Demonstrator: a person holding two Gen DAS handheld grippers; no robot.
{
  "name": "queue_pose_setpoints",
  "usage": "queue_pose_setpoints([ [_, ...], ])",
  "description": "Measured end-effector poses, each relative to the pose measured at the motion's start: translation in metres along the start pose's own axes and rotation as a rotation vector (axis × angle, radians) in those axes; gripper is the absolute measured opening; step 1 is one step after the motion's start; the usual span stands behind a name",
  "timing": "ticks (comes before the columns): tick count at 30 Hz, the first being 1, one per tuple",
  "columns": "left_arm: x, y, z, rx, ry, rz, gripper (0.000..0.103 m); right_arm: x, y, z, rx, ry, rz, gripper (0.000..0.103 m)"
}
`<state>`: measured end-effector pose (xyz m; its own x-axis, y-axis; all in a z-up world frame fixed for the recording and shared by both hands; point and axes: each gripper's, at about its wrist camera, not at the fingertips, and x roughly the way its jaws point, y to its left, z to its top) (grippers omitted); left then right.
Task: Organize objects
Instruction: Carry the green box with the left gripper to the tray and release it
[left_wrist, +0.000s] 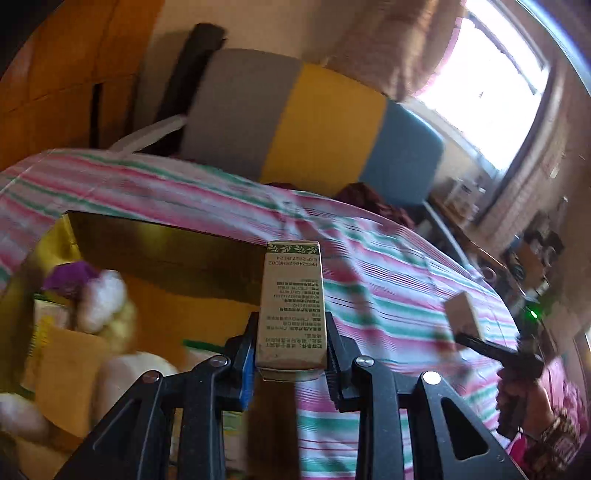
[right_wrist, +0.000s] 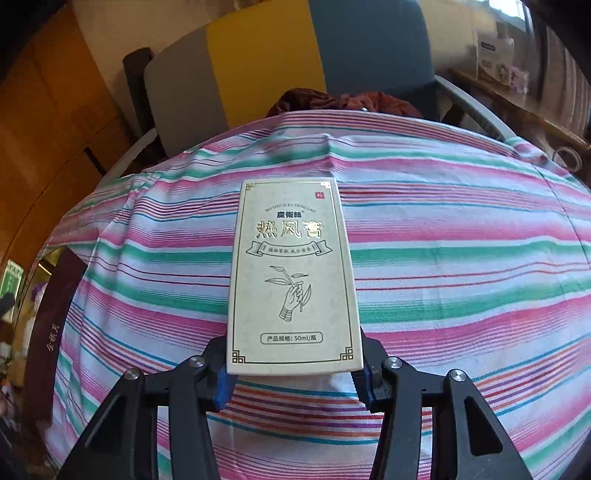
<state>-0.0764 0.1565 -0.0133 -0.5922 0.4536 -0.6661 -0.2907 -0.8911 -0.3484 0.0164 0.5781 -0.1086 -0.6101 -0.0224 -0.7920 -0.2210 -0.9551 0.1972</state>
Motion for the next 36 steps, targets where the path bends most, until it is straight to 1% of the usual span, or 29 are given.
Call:
queue_pose_setpoints([
  [3,0.008,0.027,0.011,-0.048,0.029,0.057,0.030,-0.005,0.011,0.001,-0.052,-0.029,0.006,0.052],
  [5,0.013,0.042,0.017,-0.072,0.045,0.094,0.030,-0.008,0.016,0.001,-0.061,-0.039,0.014,0.052],
  [6,0.019,0.050,0.020,-0.071,0.080,0.121,0.030,-0.010,0.018,0.001,-0.061,-0.039,0.022,0.052],
  [8,0.026,0.064,0.025,-0.096,0.109,0.151,0.030,-0.011,0.023,0.002,-0.056,-0.038,0.044,0.052],
  [10,0.036,0.074,0.029,-0.113,0.143,0.152,0.030,-0.010,0.028,0.002,-0.064,-0.018,0.059,0.052],
  [11,0.042,0.079,0.031,-0.116,0.164,0.179,0.030,-0.010,0.032,0.002,-0.080,-0.010,0.046,0.052],
  [12,0.044,0.083,0.031,-0.124,0.166,0.184,0.030,-0.010,0.035,0.001,-0.087,-0.005,0.043,0.052],
  [14,0.054,0.088,0.032,-0.129,0.198,0.176,0.030,-0.014,0.041,0.001,-0.080,-0.003,0.060,0.052],
  [15,0.058,0.089,0.032,-0.127,0.210,0.186,0.030,-0.016,0.043,0.001,-0.074,-0.003,0.070,0.052],
  [21,0.060,0.092,0.024,-0.115,0.243,0.209,0.030,-0.033,0.081,0.003,-0.103,-0.026,0.129,0.052],
  [24,0.052,0.092,0.018,-0.112,0.244,0.219,0.036,-0.034,0.105,0.001,-0.109,-0.024,0.175,0.052],
  [26,0.047,0.094,0.015,-0.109,0.237,0.221,0.043,-0.033,0.119,-0.001,-0.120,-0.014,0.194,0.052],
  [31,0.032,0.094,0.007,-0.128,0.220,0.194,0.043,-0.025,0.157,-0.010,-0.162,0.010,0.233,0.052],
  [34,0.019,0.091,0.002,-0.120,0.183,0.185,0.043,-0.021,0.173,-0.015,-0.181,0.022,0.227,0.052],
  [36,0.007,0.085,-0.003,-0.095,0.144,0.187,0.043,-0.018,0.183,-0.019,-0.185,0.036,0.215,0.052],
])
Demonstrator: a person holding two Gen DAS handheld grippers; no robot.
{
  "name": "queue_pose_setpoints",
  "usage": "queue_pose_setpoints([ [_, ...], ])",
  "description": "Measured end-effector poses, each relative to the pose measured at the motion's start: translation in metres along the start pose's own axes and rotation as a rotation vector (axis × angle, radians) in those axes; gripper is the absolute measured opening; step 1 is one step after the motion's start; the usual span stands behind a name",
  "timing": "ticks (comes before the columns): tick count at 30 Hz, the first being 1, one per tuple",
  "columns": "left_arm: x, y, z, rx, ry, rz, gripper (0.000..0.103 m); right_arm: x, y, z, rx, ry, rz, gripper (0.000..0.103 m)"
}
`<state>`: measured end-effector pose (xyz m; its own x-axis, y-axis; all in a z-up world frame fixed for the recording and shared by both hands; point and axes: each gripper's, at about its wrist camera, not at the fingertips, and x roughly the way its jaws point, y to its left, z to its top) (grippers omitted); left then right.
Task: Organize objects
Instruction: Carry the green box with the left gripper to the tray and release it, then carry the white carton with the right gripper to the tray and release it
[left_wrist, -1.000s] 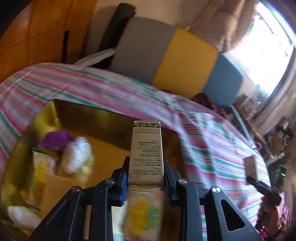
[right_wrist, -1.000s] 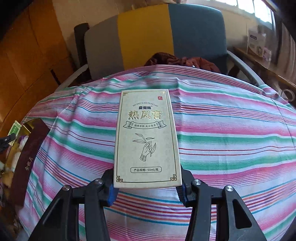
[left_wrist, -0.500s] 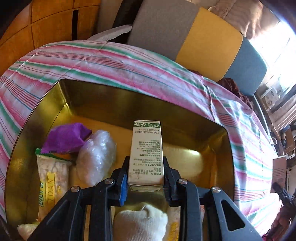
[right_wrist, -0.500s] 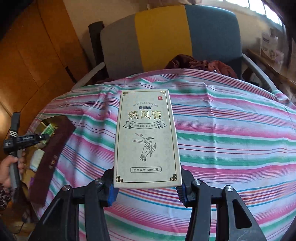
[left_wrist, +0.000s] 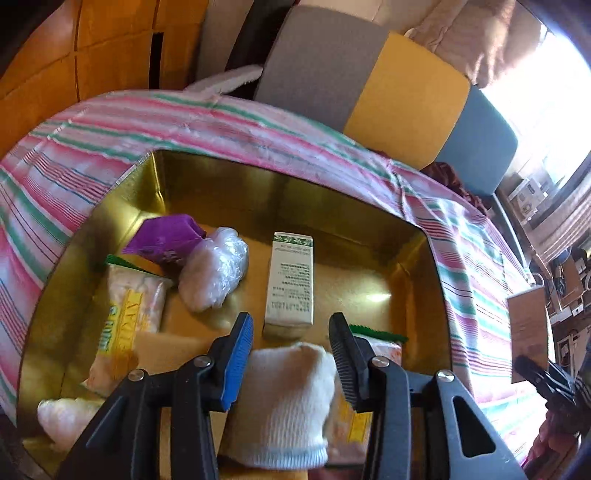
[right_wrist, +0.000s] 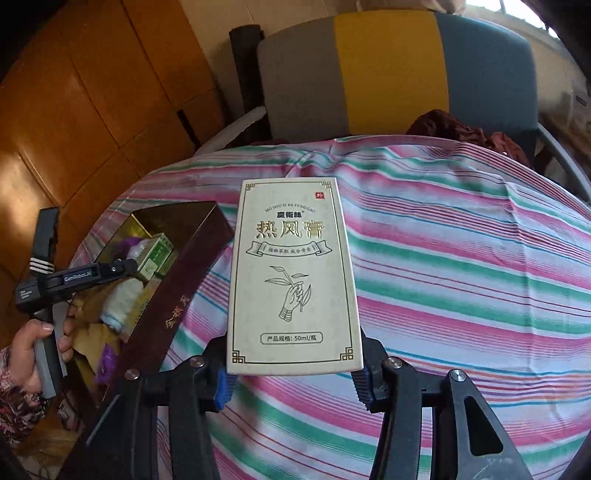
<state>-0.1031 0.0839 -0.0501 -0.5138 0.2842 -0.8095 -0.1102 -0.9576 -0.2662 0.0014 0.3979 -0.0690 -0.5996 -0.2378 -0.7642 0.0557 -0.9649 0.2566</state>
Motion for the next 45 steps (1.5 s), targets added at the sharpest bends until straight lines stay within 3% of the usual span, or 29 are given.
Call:
queue_pose_setpoints([
  [7,-0.032,-0.013,-0.027,0.083,-0.088,-0.032,0.043,0.011,0.026,-0.002,-0.012,0.038,-0.096,0.052],
  [20,-0.069,-0.015,-0.045,0.131,-0.152,-0.110,0.043,0.015,0.079,0.005,-0.114,0.029,-0.144,0.052],
  [38,-0.091,0.012,-0.062,0.147,-0.187,-0.071,0.043,0.026,0.145,0.039,-0.252,0.017,-0.114,0.052],
  [45,-0.098,0.020,-0.067,0.138,-0.193,-0.050,0.043,0.065,0.172,0.060,-0.337,0.103,-0.132,0.052],
])
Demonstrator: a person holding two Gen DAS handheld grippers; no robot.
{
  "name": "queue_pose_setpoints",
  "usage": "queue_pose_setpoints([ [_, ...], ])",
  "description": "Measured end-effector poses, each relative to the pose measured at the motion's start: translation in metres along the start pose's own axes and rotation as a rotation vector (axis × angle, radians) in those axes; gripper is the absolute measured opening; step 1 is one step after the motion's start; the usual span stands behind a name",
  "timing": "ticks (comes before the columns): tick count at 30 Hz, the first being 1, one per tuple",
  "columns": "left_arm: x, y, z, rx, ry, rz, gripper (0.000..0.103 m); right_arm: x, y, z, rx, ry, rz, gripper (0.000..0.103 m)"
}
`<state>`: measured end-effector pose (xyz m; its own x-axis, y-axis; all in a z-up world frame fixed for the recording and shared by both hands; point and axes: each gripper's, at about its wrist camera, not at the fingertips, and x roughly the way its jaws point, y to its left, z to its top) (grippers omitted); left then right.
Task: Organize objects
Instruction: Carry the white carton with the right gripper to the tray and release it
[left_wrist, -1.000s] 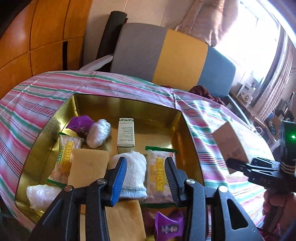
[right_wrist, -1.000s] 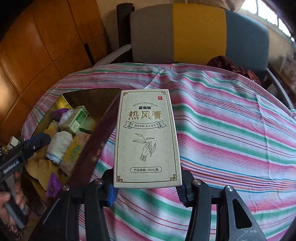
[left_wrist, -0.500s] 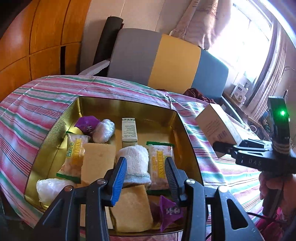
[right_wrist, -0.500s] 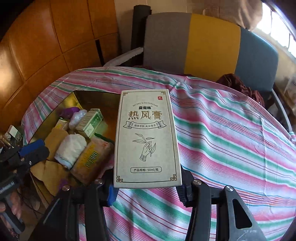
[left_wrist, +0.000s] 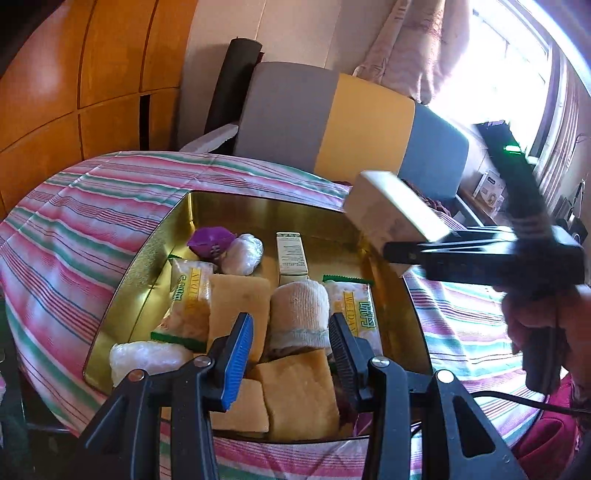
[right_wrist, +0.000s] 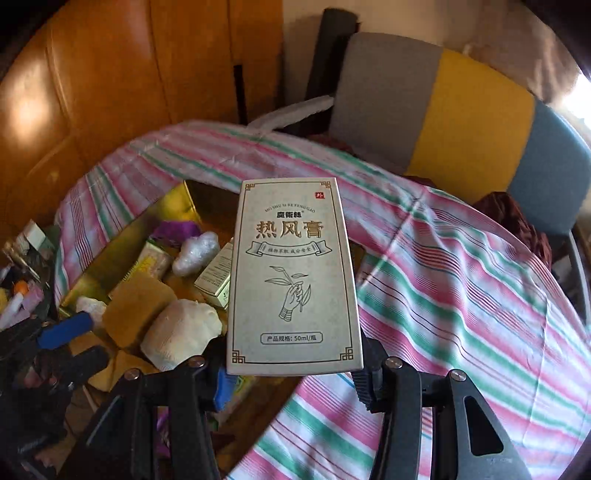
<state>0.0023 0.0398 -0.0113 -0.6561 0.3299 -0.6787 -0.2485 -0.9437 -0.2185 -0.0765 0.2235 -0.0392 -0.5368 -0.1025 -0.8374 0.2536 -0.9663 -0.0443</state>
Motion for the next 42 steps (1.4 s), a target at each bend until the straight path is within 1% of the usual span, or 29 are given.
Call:
queue_pose_setpoints([
  [3,-0.002,0.002,-0.001,-0.002,0.001,0.001,0.043,0.020,0.008,0.009,-0.060,0.056,-0.018,0.052],
  [8,-0.008,0.005,-0.002,0.006,-0.011,0.011,0.043,0.042,0.009,0.021,-0.142,0.123,-0.054,0.052],
  [11,-0.007,0.008,-0.003,-0.006,-0.003,0.006,0.043,0.052,0.007,0.027,-0.148,0.151,-0.032,0.052],
  [14,-0.006,0.011,-0.003,-0.018,0.006,0.000,0.043,0.062,0.009,0.030,-0.161,0.173,-0.048,0.052],
  [17,-0.005,0.011,-0.003,-0.019,0.010,-0.002,0.043,0.070,0.009,0.032,-0.153,0.182,-0.044,0.052],
  [18,-0.005,0.011,-0.003,-0.018,0.008,-0.006,0.043,0.072,0.010,0.032,-0.152,0.176,-0.038,0.053],
  [21,-0.006,0.011,-0.004,-0.012,0.006,-0.005,0.043,0.070,0.009,0.033,-0.126,0.149,-0.010,0.066],
  [22,-0.006,0.011,-0.004,-0.012,0.006,-0.001,0.043,0.066,0.008,0.032,-0.114,0.135,-0.005,0.069],
  [24,-0.005,0.010,-0.004,-0.016,0.005,0.007,0.043,0.055,0.002,0.030,-0.075,0.099,0.020,0.069],
  [26,-0.003,0.009,-0.004,-0.021,0.019,0.033,0.043,0.045,-0.007,0.027,-0.032,0.059,0.023,0.069],
  [29,-0.001,0.008,-0.004,-0.025,0.026,0.062,0.043,0.033,-0.012,0.024,-0.001,0.004,0.038,0.064],
  [30,-0.001,0.008,-0.005,-0.025,0.026,0.068,0.043,0.032,-0.011,0.023,-0.004,-0.003,0.029,0.058],
  [31,-0.002,0.008,-0.005,-0.027,0.024,0.073,0.043,0.032,-0.008,0.022,-0.017,0.000,0.027,0.047],
  [32,-0.003,0.009,-0.005,-0.030,0.021,0.076,0.043,0.033,-0.004,0.021,-0.033,0.010,0.023,0.044],
  [33,-0.004,0.009,-0.005,-0.032,0.017,0.076,0.043,0.038,0.000,0.020,-0.055,0.030,0.002,0.040],
  [36,-0.007,0.010,-0.004,-0.033,0.011,0.076,0.043,0.049,0.002,0.020,-0.083,0.044,-0.075,0.038],
  [37,-0.009,0.011,-0.003,-0.037,0.006,0.076,0.043,0.049,0.000,0.019,-0.070,0.042,-0.069,0.038],
  [40,-0.011,0.014,-0.002,-0.054,0.002,0.089,0.043,0.048,-0.008,0.018,0.008,0.052,0.022,0.038],
  [42,-0.010,0.015,0.001,-0.064,0.007,0.120,0.043,0.043,-0.008,0.016,0.019,0.034,0.032,0.039],
])
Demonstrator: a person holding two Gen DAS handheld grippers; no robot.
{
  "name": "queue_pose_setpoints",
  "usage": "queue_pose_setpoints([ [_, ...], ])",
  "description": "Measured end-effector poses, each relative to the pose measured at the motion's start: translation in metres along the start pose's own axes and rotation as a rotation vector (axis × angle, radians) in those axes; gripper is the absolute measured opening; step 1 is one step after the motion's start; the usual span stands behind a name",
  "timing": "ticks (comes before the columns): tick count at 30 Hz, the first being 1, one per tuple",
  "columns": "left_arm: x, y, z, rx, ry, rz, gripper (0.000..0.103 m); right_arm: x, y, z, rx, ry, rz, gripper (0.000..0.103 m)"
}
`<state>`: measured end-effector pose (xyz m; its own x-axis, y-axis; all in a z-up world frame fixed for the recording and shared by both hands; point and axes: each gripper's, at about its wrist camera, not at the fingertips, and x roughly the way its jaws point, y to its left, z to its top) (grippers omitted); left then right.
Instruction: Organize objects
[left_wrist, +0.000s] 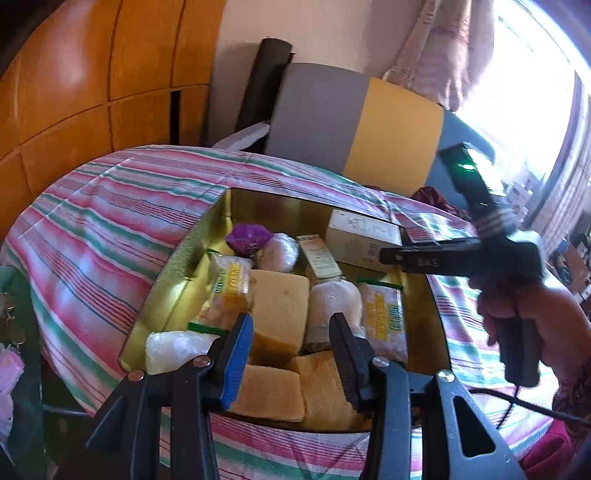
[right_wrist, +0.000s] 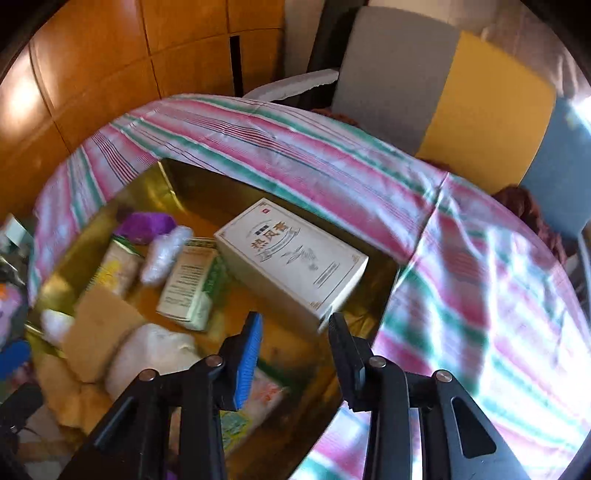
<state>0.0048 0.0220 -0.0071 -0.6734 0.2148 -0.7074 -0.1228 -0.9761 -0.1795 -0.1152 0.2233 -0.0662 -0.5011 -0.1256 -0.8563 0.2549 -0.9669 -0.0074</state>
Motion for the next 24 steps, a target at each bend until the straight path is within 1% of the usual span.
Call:
queue_pose_setpoints([
  [2,0.000,-0.001,0.001,0.000,0.009,0.030,0.043,-0.004,0.001,-0.002,0.007,-0.027,0.010,0.041],
  [4,0.000,-0.003,0.002,0.005,0.012,0.044,0.043,-0.007,0.001,-0.003,0.027,-0.042,0.011,0.048],
  [5,-0.001,-0.003,0.002,0.005,0.010,0.047,0.043,-0.008,0.001,-0.005,0.042,-0.047,0.015,0.049],
  [10,-0.003,-0.005,0.005,0.009,0.013,0.078,0.043,-0.016,0.007,-0.016,0.121,-0.065,0.057,0.062],
  [13,-0.004,-0.003,0.009,0.011,0.010,0.107,0.043,-0.022,0.016,-0.024,0.128,-0.074,0.071,0.069],
  [17,-0.007,0.001,0.014,0.018,0.002,0.146,0.043,-0.034,0.031,-0.036,0.117,-0.078,0.072,0.073],
  [18,-0.008,0.003,0.015,0.014,0.000,0.154,0.043,-0.037,0.034,-0.039,0.121,-0.081,0.073,0.076],
  [20,-0.010,0.006,0.017,0.006,0.002,0.161,0.043,-0.045,0.039,-0.044,0.132,-0.092,0.086,0.083],
  [21,-0.010,0.007,0.017,0.004,0.004,0.163,0.043,-0.049,0.042,-0.047,0.141,-0.098,0.089,0.095],
  [22,-0.011,0.009,0.018,0.002,0.008,0.166,0.043,-0.053,0.044,-0.049,0.151,-0.104,0.090,0.103],
  [24,-0.011,0.011,0.019,0.003,0.009,0.177,0.043,-0.059,0.049,-0.053,0.162,-0.118,0.088,0.103],
])
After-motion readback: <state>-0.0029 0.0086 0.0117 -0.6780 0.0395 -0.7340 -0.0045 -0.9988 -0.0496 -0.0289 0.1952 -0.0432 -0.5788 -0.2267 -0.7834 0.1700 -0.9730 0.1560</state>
